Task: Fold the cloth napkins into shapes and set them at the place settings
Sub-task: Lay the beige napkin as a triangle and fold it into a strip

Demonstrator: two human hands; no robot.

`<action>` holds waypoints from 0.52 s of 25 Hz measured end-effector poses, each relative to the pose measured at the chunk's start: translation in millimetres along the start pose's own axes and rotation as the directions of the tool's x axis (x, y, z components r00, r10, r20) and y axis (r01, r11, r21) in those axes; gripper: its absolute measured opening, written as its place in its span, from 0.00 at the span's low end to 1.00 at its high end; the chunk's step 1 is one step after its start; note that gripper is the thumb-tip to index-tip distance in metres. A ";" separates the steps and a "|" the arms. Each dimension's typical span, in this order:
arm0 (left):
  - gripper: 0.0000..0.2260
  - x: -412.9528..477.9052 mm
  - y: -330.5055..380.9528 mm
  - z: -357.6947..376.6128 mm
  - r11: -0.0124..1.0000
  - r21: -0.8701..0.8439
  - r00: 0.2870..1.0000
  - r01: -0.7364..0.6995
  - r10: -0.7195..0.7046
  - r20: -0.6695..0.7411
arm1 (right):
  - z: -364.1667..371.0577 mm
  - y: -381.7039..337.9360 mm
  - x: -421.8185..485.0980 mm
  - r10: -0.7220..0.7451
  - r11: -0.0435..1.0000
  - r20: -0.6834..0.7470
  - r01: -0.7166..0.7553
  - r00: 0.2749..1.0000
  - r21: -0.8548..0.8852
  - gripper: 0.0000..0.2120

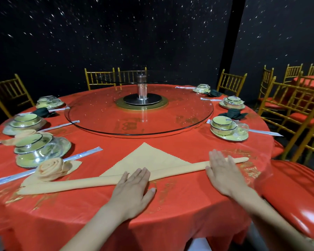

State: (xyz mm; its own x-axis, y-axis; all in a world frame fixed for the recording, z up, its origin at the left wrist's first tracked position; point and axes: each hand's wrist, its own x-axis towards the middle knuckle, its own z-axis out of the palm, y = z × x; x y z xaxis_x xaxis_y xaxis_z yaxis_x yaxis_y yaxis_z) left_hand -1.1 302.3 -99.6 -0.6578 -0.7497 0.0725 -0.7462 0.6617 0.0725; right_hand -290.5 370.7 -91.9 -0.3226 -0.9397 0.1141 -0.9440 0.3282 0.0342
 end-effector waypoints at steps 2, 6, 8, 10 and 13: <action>0.40 4.8 -0.4 0.4 1.000 0.002 1.000 0.005 -0.005 0.007 | -1.4 -55.5 -9.6 -0.226 0.972 -0.061 0.229 0.972 0.059 0.36; 0.27 4.7 -10.2 -0.1 0.999 -0.011 0.998 -0.048 0.048 0.046 | 5.7 -126.1 -15.7 -0.486 0.858 -0.016 0.480 0.874 0.182 0.44; 0.28 -1.6 -25.5 -1.3 0.996 -0.003 0.994 -0.092 0.092 0.059 | 7.1 -128.1 -11.8 -0.508 0.844 -0.010 0.500 0.861 0.194 0.45; 0.32 -13.1 -47.0 -3.1 0.995 0.024 0.993 -0.099 0.098 0.064 | 7.5 -123.8 -9.6 -0.520 0.841 0.004 0.511 0.854 0.180 0.44; 0.40 -38.7 -84.0 -9.4 0.998 0.020 0.995 -0.064 0.062 0.079 | 4.2 -124.2 -10.7 -0.533 0.835 0.039 0.519 0.845 0.181 0.44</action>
State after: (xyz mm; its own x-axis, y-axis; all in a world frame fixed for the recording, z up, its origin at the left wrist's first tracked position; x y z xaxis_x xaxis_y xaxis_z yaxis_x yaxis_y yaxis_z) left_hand 88.0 275.8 -99.1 -0.7091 -0.7051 -0.0018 -0.7044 0.7082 0.0483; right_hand -170.1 339.6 -101.5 0.2284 -0.9728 0.0399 -0.9685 -0.2311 -0.0924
